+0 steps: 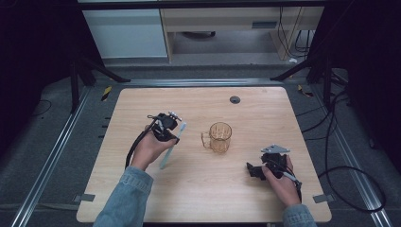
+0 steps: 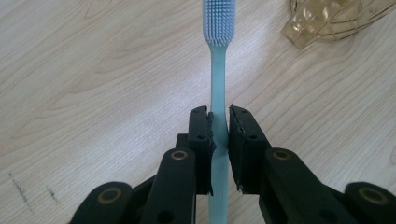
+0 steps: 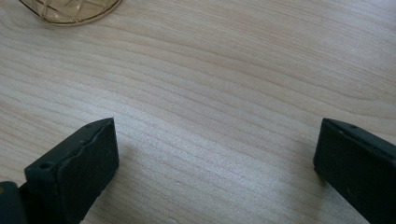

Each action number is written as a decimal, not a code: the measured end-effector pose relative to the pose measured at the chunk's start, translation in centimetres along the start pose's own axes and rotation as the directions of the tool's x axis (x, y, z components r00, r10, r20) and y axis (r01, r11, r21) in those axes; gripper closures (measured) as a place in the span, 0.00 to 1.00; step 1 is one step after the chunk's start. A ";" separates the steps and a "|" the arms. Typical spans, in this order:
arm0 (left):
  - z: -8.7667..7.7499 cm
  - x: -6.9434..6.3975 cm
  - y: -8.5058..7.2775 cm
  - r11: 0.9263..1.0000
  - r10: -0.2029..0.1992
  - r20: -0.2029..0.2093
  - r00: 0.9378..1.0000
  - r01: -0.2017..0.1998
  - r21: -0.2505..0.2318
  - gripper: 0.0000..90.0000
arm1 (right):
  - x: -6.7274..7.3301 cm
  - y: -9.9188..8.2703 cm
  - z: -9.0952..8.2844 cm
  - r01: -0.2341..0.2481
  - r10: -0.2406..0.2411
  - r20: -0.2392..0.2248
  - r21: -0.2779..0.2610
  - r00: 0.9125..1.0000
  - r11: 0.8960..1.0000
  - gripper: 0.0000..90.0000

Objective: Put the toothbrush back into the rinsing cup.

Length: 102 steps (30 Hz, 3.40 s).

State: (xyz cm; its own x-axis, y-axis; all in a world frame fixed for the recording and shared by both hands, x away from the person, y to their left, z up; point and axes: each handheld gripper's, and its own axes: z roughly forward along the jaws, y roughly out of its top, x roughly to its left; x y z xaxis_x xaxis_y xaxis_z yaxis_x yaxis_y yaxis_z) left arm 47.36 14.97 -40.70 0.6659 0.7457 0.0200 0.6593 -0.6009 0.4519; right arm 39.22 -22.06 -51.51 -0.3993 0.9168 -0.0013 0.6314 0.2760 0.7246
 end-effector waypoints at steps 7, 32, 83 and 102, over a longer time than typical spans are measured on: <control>-0.4 -0.5 0.5 0.998 -0.006 -0.003 1.000 0.005 -0.056 0.88 | 0.0 0.0 0.0 0.001 -0.001 0.001 0.000 1.000 1.000 0.00; -1.6 -2.1 1.8 0.978 -0.012 0.004 1.000 0.013 -0.210 0.88 | 0.0 0.0 0.0 0.001 -0.001 0.000 0.001 1.000 1.000 0.00; -5.1 -4.9 4.3 0.822 -0.087 -0.098 0.991 0.016 -0.569 0.88 | 0.0 0.0 0.0 0.002 -0.002 0.000 0.000 1.000 1.000 0.00; -5.4 -6.3 4.2 0.700 -0.111 -0.144 0.983 -0.025 -0.714 0.88 | 0.0 0.0 0.0 0.004 -0.004 0.000 0.001 1.000 1.000 0.00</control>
State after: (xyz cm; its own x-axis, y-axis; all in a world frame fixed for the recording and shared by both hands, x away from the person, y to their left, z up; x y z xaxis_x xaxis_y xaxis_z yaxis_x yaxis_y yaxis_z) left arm 44.06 9.26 -34.10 0.5311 0.8417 0.0977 0.1957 -0.2340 0.9523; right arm 39.19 -22.08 -51.52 -0.4015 0.9159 -0.0041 0.6303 0.2796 0.7243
